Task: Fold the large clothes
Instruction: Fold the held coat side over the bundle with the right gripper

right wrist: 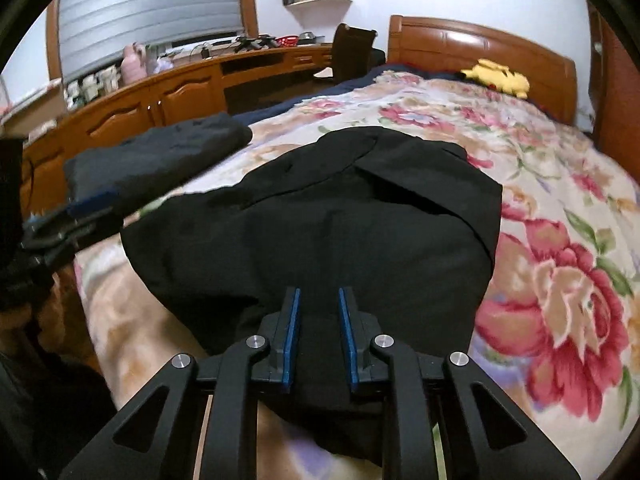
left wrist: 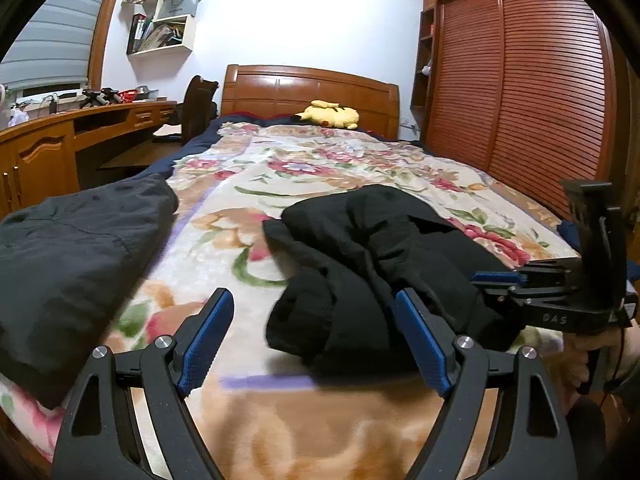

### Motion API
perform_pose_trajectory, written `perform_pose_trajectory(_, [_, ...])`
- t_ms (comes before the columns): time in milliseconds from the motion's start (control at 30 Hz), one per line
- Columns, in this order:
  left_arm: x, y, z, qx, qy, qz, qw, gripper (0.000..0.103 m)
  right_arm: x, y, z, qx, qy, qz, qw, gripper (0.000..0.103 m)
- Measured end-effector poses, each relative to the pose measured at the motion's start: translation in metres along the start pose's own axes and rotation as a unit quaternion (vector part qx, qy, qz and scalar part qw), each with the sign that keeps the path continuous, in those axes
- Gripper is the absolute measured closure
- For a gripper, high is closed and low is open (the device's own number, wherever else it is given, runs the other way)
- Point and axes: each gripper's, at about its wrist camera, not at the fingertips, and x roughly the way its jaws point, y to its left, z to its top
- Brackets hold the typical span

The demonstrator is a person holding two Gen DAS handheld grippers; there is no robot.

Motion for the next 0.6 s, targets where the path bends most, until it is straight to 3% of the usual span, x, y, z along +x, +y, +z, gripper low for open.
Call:
perform_pose_trajectory(167, [-0.001, -0.015, 0.004, 0.004, -0.013, -0.017, 0.9998, 0.019, -0.002, -0.002, 0.002, -0.006, 0.0, -0.003, 1.0, 0.083])
perform_pose_trajectory(400, [-0.008, -0.03, 0.011, 0.003, -0.048, -0.043, 0.9979, 0.019, -0.035, -0.007, -0.001, -0.005, -0.033, -0.028, 0.999, 0.083])
perform_pose_trajectory(600, [0.005, -0.04, 0.009, 0.015, -0.022, -0.055, 0.9981, 0.019, -0.049, -0.016, -0.01, -0.005, -0.036, -0.062, 0.997, 0.077])
